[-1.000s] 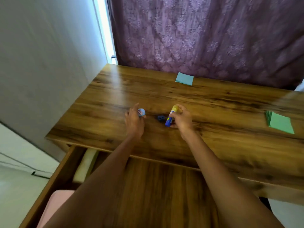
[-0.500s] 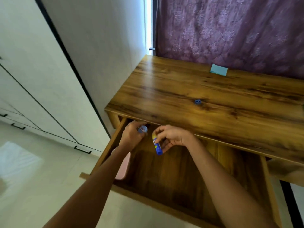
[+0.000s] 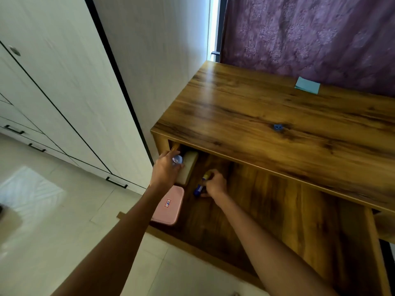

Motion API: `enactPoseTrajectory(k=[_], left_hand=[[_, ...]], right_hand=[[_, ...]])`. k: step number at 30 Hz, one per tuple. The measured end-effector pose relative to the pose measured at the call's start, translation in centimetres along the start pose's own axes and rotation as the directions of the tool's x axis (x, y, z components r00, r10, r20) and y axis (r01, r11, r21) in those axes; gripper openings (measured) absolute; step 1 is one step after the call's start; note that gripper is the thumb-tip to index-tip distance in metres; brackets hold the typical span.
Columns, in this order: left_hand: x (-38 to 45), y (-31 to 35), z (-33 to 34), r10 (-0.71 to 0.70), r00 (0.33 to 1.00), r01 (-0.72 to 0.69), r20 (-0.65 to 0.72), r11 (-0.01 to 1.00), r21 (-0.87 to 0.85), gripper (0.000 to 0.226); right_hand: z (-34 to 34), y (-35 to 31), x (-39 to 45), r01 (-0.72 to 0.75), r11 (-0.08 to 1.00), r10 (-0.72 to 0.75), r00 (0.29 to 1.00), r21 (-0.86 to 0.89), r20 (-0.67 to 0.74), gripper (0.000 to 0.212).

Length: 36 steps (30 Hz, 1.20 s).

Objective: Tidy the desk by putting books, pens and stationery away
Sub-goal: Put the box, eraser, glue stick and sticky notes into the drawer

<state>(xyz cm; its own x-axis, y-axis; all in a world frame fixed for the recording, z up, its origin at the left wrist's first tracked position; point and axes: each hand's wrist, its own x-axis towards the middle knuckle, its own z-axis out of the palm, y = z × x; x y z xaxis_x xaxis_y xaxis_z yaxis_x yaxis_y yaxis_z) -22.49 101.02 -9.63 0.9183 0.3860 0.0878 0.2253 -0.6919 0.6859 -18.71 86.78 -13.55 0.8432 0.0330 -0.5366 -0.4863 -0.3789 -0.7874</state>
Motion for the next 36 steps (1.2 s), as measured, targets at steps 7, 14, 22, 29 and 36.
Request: enactPoseTrajectory(k=[7,14,22,29,36], left_hand=[[0.8,-0.2,0.1,0.105,0.992,-0.113,0.070,0.987,0.114,0.043],[1.8,-0.5,0.8,0.168,0.964,-0.213,0.208,0.952,0.218,0.045],[2.3,0.1,2.3,0.151,0.944,-0.231,0.292,0.937,0.262,0.047],[2.8,1.5,4.6,0.222,0.931,-0.276,0.290,0.948,0.161,0.036],[4.5,0.5,5.4,0.107,0.842,-0.281,0.529,0.924,0.261,0.060]], right_hand=[[2.8,0.0,1.0,0.022,0.996,-0.019,0.999,-0.089,0.026,0.028],[4.0,0.3,1.7,0.023,0.989,-0.009,0.995,-0.143,0.096,0.030],[0.9,-0.8,2.6,0.018,0.998,-0.018,1.000,0.067,-0.001,0.021],[-2.1,-1.8,2.1,-0.045,0.905,-0.038,0.982,0.423,0.187,0.023],[-2.0,-0.7,5.4,-0.123,0.934,0.122,0.992,0.335,0.022,0.029]])
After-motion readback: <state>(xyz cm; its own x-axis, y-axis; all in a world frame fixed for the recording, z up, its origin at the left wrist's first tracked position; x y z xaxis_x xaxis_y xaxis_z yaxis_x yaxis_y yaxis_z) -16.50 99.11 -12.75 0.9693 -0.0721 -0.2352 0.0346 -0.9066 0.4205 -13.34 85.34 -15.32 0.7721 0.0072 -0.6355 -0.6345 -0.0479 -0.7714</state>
